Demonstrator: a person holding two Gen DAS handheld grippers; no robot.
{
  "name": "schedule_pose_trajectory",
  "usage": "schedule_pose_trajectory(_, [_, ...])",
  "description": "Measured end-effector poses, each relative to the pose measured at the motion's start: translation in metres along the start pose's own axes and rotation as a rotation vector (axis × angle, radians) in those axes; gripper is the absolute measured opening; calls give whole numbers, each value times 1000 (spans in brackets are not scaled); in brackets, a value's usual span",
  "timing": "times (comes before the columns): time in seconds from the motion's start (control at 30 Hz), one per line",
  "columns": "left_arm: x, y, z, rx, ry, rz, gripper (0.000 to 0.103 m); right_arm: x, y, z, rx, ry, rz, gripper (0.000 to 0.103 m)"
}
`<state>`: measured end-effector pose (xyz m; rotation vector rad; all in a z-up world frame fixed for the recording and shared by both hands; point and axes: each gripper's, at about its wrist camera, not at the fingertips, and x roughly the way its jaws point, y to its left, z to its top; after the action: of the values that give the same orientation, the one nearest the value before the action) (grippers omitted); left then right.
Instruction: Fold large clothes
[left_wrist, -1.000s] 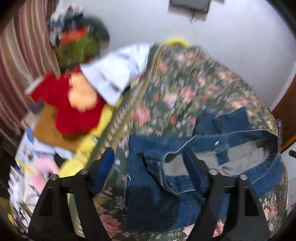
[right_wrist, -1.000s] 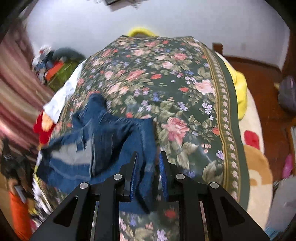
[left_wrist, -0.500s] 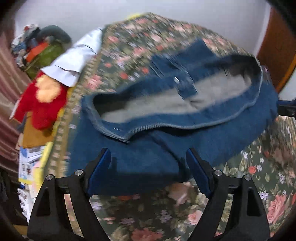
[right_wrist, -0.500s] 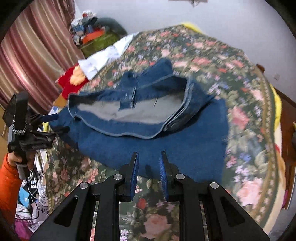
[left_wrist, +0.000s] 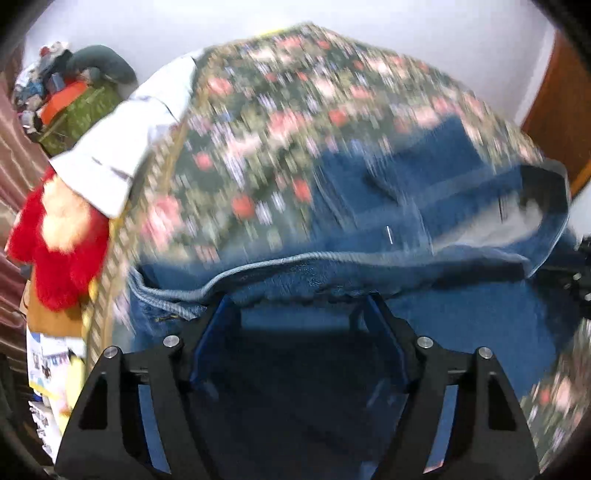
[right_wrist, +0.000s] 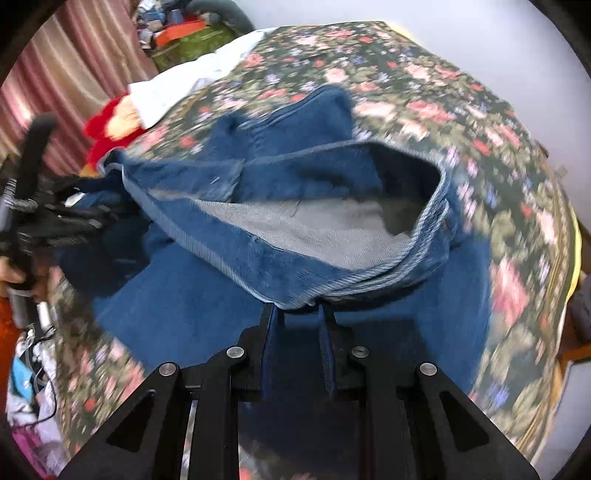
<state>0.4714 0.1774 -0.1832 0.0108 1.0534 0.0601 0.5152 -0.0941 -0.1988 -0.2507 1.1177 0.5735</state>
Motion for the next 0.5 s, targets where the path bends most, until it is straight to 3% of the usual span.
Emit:
schedule_pose_trajectory(0.1, [-7, 15, 29, -38, -62, 47, 76, -2, -23, 22, 100, -73, -15, 18])
schedule_pose_trajectory(0.17, [-8, 25, 46, -44, -81, 148, 76, -7, -38, 29, 174, -113, -38, 18])
schedule_pose_trajectory(0.23, [-13, 33, 51, -53, -86, 188, 76, -16, -47, 31, 224, -150, -40, 18])
schedule_pose_trajectory(0.33, [-29, 41, 47, -75, -110, 138, 76, -28, -48, 27, 230, -163, -3, 18])
schedule_pose_trajectory(0.5, [-50, 40, 20, -76, -93, 58, 79, -41, -16, 10, 89, -135, -26, 18])
